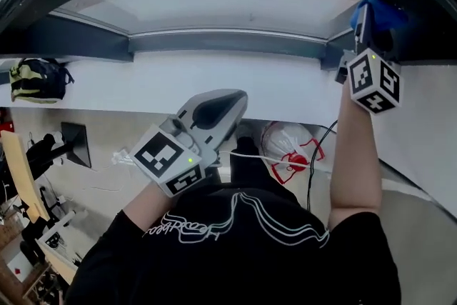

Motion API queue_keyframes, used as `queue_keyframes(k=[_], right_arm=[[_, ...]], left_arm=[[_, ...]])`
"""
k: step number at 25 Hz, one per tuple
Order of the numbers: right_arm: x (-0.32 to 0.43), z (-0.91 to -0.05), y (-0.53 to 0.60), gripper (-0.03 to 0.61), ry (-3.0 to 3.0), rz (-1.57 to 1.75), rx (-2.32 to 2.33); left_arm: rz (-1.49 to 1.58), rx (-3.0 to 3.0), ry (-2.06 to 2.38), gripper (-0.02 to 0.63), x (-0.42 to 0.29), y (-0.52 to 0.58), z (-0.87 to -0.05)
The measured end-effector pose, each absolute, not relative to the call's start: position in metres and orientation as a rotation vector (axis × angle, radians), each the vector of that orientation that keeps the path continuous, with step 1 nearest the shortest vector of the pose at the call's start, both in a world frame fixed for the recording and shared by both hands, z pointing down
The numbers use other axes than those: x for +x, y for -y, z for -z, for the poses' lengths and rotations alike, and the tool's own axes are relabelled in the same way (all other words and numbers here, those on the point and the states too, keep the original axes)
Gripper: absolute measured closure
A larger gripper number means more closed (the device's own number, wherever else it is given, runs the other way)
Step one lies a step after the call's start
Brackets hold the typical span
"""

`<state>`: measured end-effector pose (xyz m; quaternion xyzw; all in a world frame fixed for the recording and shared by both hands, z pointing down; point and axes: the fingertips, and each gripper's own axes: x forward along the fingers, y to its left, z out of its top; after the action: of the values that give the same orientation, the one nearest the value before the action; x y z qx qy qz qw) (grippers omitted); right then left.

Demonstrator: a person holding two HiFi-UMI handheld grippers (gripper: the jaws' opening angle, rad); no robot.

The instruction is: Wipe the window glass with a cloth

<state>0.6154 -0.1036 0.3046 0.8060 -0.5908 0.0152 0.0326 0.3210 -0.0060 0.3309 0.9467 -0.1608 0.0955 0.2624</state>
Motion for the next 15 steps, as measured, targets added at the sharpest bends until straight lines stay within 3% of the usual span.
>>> queue_keyframes(k=[5,15], right_arm=[[0.524,-0.323,0.125,0.485,1.945,-0.086,2.386],[0.26,-0.345,0.206,0.485,2.295,-0.093,2.017]], left_arm=[[-0.212,2.516,0.546,0.609,0.257,0.028,-0.341],[-0.125,2.448,0.814,0.609,0.078,0.084,-0.336]])
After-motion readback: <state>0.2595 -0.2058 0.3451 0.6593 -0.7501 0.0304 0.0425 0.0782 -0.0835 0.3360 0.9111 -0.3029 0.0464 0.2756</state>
